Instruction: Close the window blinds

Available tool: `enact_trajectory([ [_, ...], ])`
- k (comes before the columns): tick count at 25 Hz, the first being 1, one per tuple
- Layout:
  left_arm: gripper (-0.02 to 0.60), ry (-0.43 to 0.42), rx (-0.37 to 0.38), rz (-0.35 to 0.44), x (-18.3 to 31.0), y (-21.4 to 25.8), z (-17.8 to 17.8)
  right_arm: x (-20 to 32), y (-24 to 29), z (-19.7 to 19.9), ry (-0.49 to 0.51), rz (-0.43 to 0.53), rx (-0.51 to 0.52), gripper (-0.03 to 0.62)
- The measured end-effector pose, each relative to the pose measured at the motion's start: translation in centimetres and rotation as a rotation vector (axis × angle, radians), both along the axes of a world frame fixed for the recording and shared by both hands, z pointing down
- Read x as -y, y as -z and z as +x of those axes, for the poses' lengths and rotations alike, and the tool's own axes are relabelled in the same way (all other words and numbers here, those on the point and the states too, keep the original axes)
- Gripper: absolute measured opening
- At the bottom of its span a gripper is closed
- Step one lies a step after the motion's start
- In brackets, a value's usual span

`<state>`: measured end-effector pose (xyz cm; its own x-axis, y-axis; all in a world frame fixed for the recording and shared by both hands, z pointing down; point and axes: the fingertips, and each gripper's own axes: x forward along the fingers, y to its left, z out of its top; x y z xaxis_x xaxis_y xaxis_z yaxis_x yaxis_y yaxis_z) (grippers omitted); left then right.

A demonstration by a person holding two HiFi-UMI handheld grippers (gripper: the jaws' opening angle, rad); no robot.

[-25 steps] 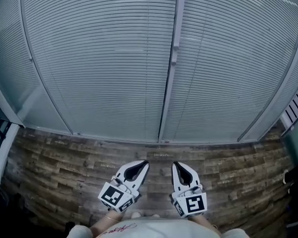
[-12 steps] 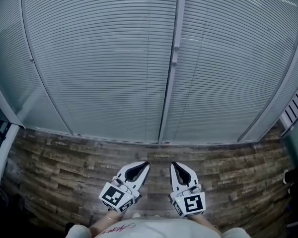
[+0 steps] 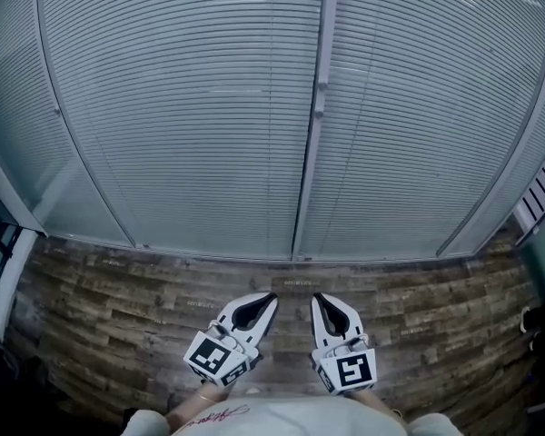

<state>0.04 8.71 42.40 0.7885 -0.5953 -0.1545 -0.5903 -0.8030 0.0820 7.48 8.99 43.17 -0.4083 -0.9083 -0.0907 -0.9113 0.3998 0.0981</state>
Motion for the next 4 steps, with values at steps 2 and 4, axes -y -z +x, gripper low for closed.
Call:
enact_trajectory([
  [2, 0.018, 0.008, -0.002, -0.01, -0.14, -0.18, -0.14, -0.19, -0.13, -0.28, 0.009, -0.002, -0.003, 0.017],
  [4, 0.018, 0.015, -0.002, -0.014, -0.26, -0.33, -0.25, -0.36, -0.18, -0.46, 0.015, -0.002, -0.007, 0.017],
])
